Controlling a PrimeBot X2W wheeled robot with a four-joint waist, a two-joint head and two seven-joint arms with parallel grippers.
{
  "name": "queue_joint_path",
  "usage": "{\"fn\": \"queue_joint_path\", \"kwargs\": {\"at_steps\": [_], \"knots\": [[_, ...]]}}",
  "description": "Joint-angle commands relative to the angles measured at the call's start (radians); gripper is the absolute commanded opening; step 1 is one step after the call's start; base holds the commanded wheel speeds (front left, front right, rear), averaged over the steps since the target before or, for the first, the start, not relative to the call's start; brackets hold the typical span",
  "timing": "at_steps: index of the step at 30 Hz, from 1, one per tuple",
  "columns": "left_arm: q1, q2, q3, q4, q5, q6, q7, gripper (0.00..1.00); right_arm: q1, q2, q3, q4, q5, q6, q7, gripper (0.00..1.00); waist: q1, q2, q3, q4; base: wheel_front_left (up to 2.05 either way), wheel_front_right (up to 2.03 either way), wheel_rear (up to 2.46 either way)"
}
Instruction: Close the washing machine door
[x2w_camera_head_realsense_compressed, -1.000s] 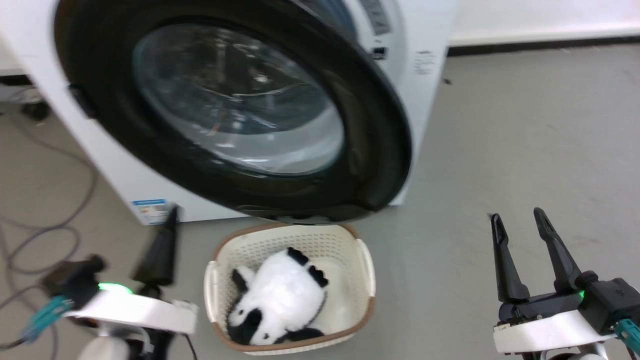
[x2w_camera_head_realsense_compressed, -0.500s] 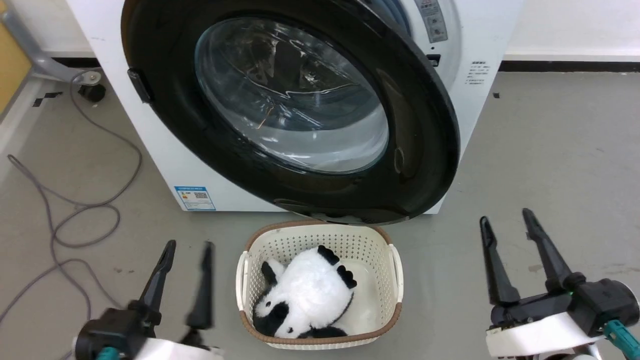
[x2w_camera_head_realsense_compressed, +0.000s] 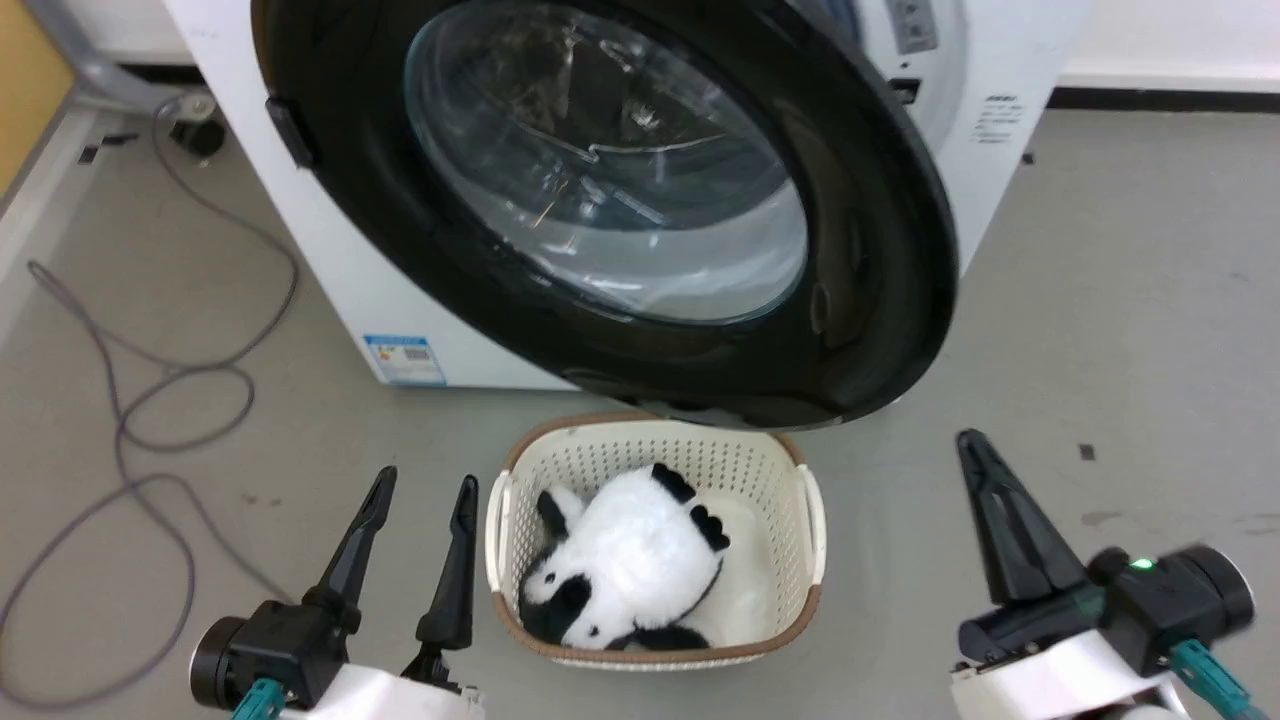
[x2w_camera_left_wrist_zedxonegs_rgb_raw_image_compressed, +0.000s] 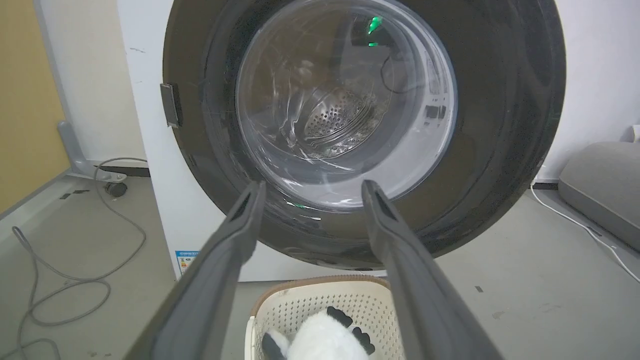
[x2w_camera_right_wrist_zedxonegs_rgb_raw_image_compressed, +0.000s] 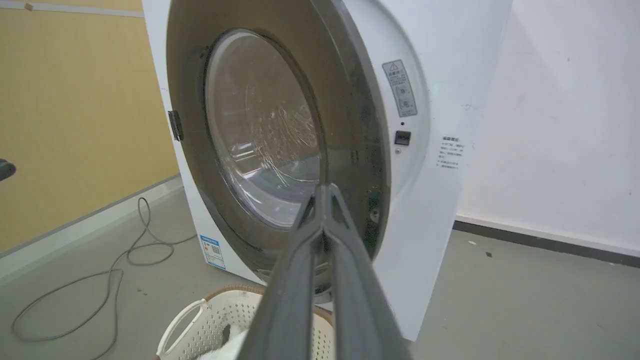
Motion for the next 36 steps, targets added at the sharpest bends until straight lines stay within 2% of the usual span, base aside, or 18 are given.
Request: {"fn": "queue_joint_path", "kwargs": {"at_steps": [1,8,16,23,30,36], "knots": [[-0.019,-0.003,0.0,0.004,0.003,-0.004,-0.004,1.0,-0.023,-0.017,0.019,-0.005,-0.008,0.001,-0.003,0.0,0.0001,0.0,0.022,0.015,0.0,0.0,0.0],[-0.065,-0.011,-0.016,0.003,0.002,-0.004,-0.004,1.0,-0.165,-0.164,0.146,0.057,0.038,0.001,-0.003,0.0,0.0001,0.0,0.099,0.057,0.0,0.0,0.0],[-0.124,-0.019,-0.03,-0.015,0.0,-0.004,-0.004,1.0,-0.416,-0.311,0.185,0.211,0.153,0.001,0.011,0.0,0.0001,0.0,0.193,0.114,0.0,0.0,0.0],[-0.161,-0.022,-0.033,-0.033,-0.004,-0.004,-0.004,1.0,-0.585,-0.415,0.216,0.281,0.223,0.001,0.059,0.0,0.0001,0.0,0.266,0.146,0.0,0.0,0.0],[-0.201,-0.023,-0.055,-0.043,-0.029,0.009,-0.004,1.0,-0.749,-0.489,0.206,0.327,0.288,0.001,0.109,0.0,0.0001,0.0,0.336,0.168,0.0,0.0,0.0],[-0.232,-0.023,-0.074,-0.049,-0.038,0.018,-0.004,1.0,-0.843,-0.516,0.195,0.372,0.324,0.001,0.145,0.0,0.0001,0.0,0.376,0.184,0.0,0.0,0.0]]}}
